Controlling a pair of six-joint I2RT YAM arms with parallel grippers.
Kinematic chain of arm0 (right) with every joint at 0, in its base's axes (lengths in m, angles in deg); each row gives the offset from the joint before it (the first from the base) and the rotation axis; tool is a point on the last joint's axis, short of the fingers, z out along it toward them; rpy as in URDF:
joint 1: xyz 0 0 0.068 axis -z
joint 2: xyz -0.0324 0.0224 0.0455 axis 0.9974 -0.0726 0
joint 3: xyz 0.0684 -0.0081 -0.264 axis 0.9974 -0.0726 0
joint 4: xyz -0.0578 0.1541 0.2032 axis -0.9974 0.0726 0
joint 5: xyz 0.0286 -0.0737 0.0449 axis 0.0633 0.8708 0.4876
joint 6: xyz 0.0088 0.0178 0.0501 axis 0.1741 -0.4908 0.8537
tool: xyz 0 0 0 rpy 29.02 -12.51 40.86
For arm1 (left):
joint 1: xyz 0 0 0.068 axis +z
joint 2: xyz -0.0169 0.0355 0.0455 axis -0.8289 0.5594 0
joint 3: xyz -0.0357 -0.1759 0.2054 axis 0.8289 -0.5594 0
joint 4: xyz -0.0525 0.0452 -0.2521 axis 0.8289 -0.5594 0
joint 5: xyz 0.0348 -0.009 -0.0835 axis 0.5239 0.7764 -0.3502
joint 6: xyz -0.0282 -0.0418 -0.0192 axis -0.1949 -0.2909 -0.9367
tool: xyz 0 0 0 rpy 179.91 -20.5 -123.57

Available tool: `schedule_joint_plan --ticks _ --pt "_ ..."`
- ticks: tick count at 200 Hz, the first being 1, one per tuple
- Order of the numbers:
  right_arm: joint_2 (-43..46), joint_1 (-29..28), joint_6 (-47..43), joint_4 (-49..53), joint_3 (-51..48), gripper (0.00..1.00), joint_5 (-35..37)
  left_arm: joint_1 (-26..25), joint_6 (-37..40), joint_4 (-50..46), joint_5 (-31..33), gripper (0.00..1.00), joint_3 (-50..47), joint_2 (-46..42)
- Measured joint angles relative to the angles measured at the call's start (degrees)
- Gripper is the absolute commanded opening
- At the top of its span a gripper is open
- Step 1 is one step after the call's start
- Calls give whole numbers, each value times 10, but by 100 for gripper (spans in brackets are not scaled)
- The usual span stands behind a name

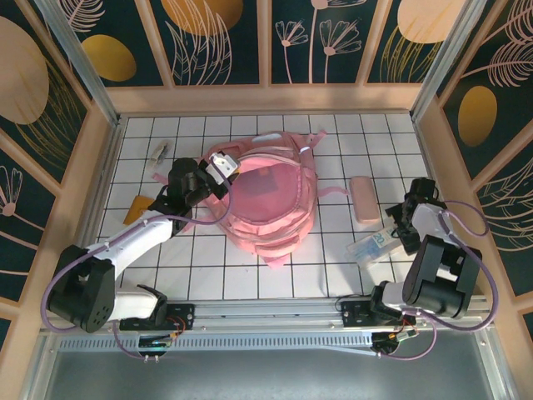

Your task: Pack books, pencil case, and school supplies into a backpack

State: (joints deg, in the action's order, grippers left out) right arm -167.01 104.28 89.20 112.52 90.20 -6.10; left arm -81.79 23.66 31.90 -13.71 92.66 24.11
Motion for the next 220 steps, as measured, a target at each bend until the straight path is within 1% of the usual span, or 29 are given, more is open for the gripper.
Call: schedule_joint_plan --ticks 39,55,80,91,126,140,147,160,174,183,197,208,214,220 --pt "-63 0 -32 -11 2 99 0 0 0 0 -8 0 -3 -1" --pt "-70 0 -37 -6 9 99 0 0 0 0 -8 0 -5 -2" --pt "-77 -1 -42 -3 13 93 0 0 0 0 -10 0 -5 -2" --pt "-79 -1 -47 -4 15 87 0 0 0 0 -12 0 -5 -2" --pt "-74 -2 -58 -8 16 80 0 0 0 0 -19 0 -5 -2" --pt "-63 -2 -67 -15 9 69 0 0 0 0 -21 0 -5 -2" --pt "-55 -2 -69 -23 3 66 -2 0 -2 0 -22 0 -5 -2" --pt "-36 -3 -72 -42 -5 53 -5 0 -5 0 -23 0 -5 -2" --pt "-8 -3 -74 -57 -10 43 -5 0 -9 0 -24 0 -5 -2" --pt "9 -3 -73 -66 -11 40 -7 0 -10 0 -24 0 -5 -2" --pt "31 -3 -75 -78 -12 32 -10 0 -11 0 -25 0 -5 -2" --pt "40 -3 -80 -82 -12 30 -12 0 -12 0 -25 0 -5 -1" --pt "42 -3 -80 -83 -12 26 -12 0 -13 0 -25 0 -5 -1" --pt "42 -3 -80 -84 -12 25 -13 0 -13 0 -25 0 -5 0"
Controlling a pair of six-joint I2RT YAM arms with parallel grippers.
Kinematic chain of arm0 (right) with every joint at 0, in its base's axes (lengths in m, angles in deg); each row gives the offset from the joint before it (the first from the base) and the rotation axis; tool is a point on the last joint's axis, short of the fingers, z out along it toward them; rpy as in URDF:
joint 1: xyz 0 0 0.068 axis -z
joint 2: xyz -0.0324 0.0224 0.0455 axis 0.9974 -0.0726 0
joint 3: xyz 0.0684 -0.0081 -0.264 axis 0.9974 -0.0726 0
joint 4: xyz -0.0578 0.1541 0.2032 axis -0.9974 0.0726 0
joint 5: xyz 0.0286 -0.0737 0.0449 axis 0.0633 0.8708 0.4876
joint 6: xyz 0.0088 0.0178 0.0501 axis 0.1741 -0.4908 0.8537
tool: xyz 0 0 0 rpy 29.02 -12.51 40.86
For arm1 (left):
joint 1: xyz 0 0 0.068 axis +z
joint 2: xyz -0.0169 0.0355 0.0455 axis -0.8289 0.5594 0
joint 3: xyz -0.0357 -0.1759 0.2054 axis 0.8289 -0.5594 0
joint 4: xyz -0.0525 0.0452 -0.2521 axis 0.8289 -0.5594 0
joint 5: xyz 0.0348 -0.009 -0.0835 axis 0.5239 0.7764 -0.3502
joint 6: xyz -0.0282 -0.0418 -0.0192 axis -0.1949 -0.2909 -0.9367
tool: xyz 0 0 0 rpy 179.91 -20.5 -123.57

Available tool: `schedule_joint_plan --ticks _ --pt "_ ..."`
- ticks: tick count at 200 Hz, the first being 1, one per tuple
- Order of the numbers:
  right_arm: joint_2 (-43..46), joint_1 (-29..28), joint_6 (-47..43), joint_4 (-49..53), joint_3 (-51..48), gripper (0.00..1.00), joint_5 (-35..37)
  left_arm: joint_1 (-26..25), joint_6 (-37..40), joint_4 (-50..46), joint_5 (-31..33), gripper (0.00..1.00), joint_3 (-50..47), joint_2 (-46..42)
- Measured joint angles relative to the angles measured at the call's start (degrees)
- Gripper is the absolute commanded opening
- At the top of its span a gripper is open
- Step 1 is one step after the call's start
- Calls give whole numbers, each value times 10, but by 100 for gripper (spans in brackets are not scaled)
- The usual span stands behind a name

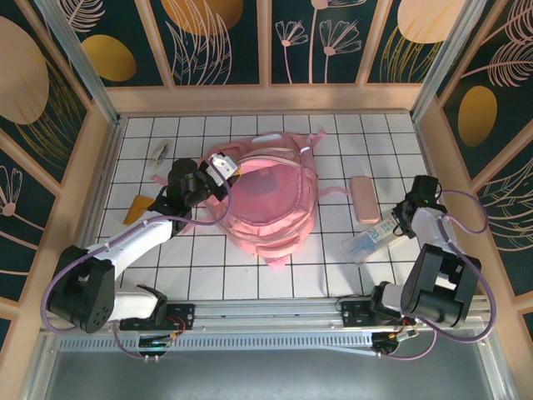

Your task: Pack books, pencil case, and school supplies into a backpack

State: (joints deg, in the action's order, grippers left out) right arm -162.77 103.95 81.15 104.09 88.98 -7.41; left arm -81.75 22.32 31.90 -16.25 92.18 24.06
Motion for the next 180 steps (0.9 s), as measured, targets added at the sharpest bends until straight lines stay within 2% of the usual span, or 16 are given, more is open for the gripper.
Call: schedule_joint_plan --ticks 7,14,47,78,87,113,147,180 --pt "0 0 0 -2 -1 26 -1 0 -1 0 -1 0 0 0" --pt "0 0 -2 -3 -2 32 -1 0 -2 0 -2 0 0 1" --pt "0 -13 -25 -4 -4 71 -12 1 -4 0 -2 0 0 1" --pt "-11 -102 -78 7 30 90 -7 2 -8 0 -4 0 0 1" --pt "-12 -125 -91 6 40 99 -7 3 -11 0 -7 0 0 1" --pt "-15 -164 -132 1 58 99 -6 3 -18 0 -12 0 0 1" --pt "-59 -170 -178 0 81 99 1 3 -23 0 -13 0 0 1" --pt "-74 -150 -137 14 82 99 7 3 -24 0 -13 0 0 1"
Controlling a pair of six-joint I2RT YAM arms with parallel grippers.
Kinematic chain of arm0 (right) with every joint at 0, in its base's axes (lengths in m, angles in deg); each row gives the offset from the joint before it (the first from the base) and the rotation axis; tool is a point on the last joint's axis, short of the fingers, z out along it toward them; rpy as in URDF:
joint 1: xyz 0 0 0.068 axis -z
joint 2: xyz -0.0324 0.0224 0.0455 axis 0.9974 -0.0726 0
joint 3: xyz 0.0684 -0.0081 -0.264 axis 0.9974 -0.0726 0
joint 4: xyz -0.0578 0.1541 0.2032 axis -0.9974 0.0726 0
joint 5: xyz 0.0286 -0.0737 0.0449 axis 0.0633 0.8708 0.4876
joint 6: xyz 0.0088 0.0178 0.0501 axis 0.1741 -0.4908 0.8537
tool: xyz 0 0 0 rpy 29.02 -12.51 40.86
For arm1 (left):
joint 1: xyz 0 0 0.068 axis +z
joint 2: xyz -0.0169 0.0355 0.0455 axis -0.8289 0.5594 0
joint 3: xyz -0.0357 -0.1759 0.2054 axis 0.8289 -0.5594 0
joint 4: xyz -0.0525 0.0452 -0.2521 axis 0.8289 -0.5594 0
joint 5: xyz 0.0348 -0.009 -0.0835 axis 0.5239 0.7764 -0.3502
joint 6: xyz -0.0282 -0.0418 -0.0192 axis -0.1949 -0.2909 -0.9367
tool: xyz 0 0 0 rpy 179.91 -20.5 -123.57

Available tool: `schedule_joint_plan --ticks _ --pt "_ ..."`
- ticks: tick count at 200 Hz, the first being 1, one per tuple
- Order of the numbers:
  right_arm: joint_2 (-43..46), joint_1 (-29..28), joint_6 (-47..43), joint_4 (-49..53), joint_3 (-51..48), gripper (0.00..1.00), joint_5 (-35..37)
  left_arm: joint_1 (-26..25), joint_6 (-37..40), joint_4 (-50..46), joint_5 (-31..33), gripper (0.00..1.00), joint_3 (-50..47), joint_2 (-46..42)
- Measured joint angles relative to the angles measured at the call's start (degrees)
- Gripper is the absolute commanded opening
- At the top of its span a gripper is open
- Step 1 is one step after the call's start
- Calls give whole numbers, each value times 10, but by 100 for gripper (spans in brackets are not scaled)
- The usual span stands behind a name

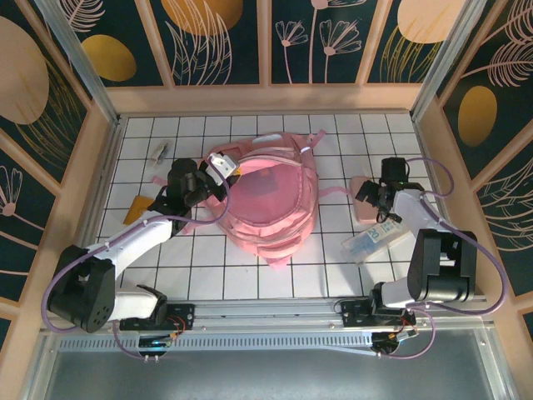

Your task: Pack books, pencil case, and school supplies into a backpack

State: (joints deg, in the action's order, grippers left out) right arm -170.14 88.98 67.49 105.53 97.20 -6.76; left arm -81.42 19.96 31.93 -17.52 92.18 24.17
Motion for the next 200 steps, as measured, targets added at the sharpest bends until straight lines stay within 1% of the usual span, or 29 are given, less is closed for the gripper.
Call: schedule_joint_plan --ticks 14,37,47,61,84,98,114,132,152,180,188,200 --pt "22 33 48 -3 -19 99 -5 0 0 0 0 0 0 0" --pt "91 126 123 6 -87 99 -19 0 0 0 0 0 0 0" --pt "109 139 139 21 -106 99 -19 0 0 0 0 0 0 0" --pt "125 116 153 47 -115 99 -18 0 0 0 -1 0 0 0" --pt "148 43 185 78 -116 99 -21 0 0 0 -2 0 0 1" --pt "156 17 203 82 -123 99 -30 0 0 0 -4 0 0 3" --pt "153 9 219 83 -139 99 -33 0 -2 3 -5 0 0 5" --pt "119 4 228 84 -149 99 -30 0 -5 5 -8 0 0 8" --pt "64 -15 229 86 -139 99 -5 0 -6 5 -13 0 0 9" --pt "40 -41 241 92 -126 99 19 0 -6 5 -13 0 0 9" --pt "36 -44 245 92 -126 98 22 0 -6 5 -13 0 0 9" --pt "31 -45 251 91 -125 92 23 0 -6 5 -13 0 0 9"
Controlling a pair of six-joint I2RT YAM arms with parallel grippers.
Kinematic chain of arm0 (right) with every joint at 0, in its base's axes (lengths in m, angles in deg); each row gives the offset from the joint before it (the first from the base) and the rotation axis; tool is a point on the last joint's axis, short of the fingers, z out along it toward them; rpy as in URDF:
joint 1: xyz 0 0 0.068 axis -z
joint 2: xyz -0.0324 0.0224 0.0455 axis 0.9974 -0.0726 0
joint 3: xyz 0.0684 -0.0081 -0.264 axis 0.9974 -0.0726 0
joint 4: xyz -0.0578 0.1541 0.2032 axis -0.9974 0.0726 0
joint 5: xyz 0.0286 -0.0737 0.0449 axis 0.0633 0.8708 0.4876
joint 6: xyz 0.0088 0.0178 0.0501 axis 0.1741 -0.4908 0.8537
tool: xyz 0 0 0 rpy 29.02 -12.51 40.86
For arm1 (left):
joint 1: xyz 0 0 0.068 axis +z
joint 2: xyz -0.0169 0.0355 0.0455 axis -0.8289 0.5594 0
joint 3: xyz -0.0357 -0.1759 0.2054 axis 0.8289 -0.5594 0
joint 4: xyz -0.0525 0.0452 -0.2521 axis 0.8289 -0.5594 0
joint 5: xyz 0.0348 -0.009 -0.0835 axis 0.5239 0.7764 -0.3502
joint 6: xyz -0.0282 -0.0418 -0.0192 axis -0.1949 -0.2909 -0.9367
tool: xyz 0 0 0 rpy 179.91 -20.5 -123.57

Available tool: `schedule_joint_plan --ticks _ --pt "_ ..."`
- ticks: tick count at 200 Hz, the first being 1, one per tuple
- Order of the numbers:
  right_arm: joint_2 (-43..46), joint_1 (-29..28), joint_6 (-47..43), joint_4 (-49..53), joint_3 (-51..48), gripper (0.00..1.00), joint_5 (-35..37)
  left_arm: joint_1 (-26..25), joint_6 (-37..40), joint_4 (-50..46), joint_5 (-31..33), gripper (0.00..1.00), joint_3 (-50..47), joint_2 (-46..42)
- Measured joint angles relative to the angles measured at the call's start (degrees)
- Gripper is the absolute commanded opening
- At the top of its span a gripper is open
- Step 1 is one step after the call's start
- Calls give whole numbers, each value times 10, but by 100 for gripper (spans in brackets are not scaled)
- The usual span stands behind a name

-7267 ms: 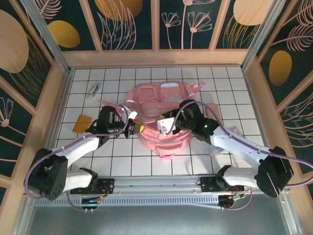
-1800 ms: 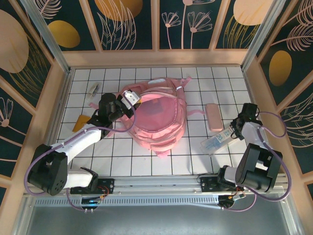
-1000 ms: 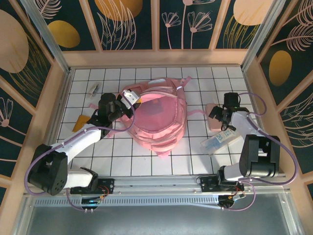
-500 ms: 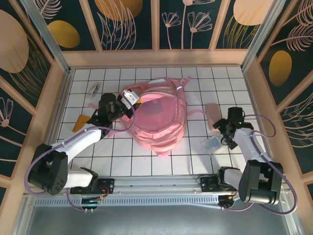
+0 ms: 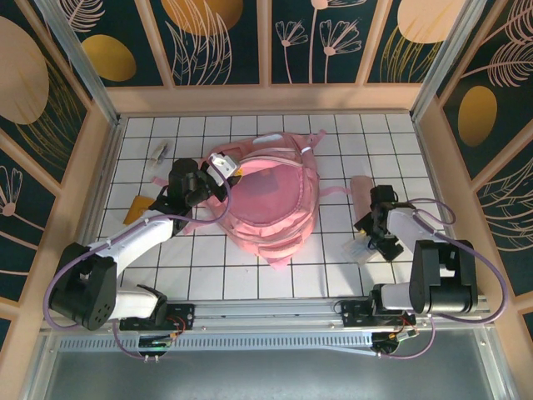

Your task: Pack books, pencil case, and school supplies into a backpack

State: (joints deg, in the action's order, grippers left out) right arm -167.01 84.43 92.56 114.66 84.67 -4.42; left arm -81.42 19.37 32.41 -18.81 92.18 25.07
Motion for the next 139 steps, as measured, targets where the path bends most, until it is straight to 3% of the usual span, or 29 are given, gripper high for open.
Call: schedule_joint_plan --ticks 18,42,88,139 --pt "3 -3 8 -4 -2 85 2 0 0 0 0 0 0 0" --pt "36 -5 18 -18 -22 64 11 0 0 0 0 0 -1 0" --pt "86 -5 25 -34 -39 42 5 0 0 0 0 0 -2 0" --pt "155 -28 27 -16 -37 39 -5 0 0 0 -2 0 -2 0"
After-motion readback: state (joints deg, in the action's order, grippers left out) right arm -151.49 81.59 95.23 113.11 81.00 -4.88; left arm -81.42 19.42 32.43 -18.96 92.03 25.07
